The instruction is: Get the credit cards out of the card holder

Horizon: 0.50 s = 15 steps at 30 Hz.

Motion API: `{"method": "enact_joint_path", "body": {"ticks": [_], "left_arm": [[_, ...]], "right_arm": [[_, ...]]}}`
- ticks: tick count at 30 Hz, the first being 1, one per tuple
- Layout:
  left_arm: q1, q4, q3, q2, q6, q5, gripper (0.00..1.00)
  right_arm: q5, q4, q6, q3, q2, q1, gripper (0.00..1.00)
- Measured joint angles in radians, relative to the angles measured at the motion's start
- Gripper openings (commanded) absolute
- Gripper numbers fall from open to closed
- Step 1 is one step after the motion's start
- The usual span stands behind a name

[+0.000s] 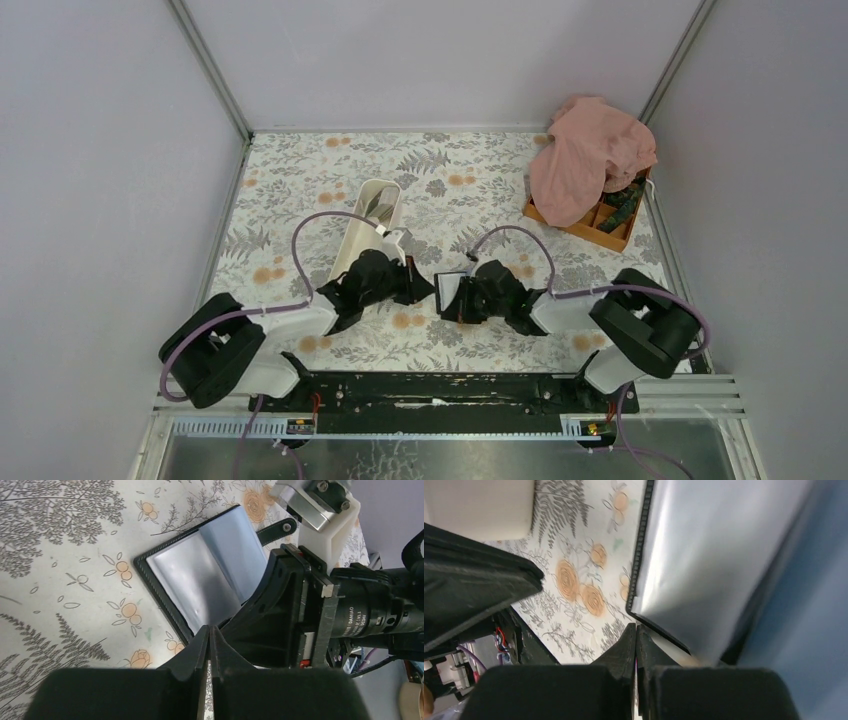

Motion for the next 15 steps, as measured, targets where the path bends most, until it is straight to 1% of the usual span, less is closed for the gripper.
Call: {"method": "enact_joint_path", "body": {"ticks": [2, 4, 6, 7, 9, 12, 13, 15], "left_arm": [[0.002, 0.0, -0.014, -0.018, -0.001, -0.014, 0.08], [0.003, 0.001, -0.024, -0.024, -0.006, -0.026, 0.07], [0.003, 0.004, -0.027, -0.021, -0.011, -0.029, 0.04], [0.003, 0.013, -0.029, -0.014, -0.016, -0.029, 0.01], [0.003, 0.041, -0.029, 0.012, -0.026, -0.028, 0.0], [0.003, 0.113, -0.026, 0.087, -0.045, -0.024, 0.0], [0.003, 0.134, -0.021, 0.116, -0.051, -0.02, 0.0], [0.003, 0.179, 0.001, 0.187, -0.063, -0.004, 0.0]], "right_arm": [[-0.016, 0.036, -0.02, 0.045, 0.061, 0.0, 0.0], [-0.025, 0.033, -0.042, 0.048, 0.06, -0.003, 0.0], [-0.03, 0.001, -0.071, 0.037, 0.027, -0.016, 0.0], [-0.035, -0.021, -0.084, 0.024, -0.008, -0.035, 0.0], [-0.055, -0.06, -0.111, -0.018, -0.108, -0.111, 0.02], [-0.062, -0.129, -0.164, -0.056, -0.269, -0.273, 0.25], [-0.061, -0.15, -0.176, -0.058, -0.299, -0.304, 0.29], [-0.061, -0.179, -0.215, -0.057, -0.353, -0.373, 0.32]]}}
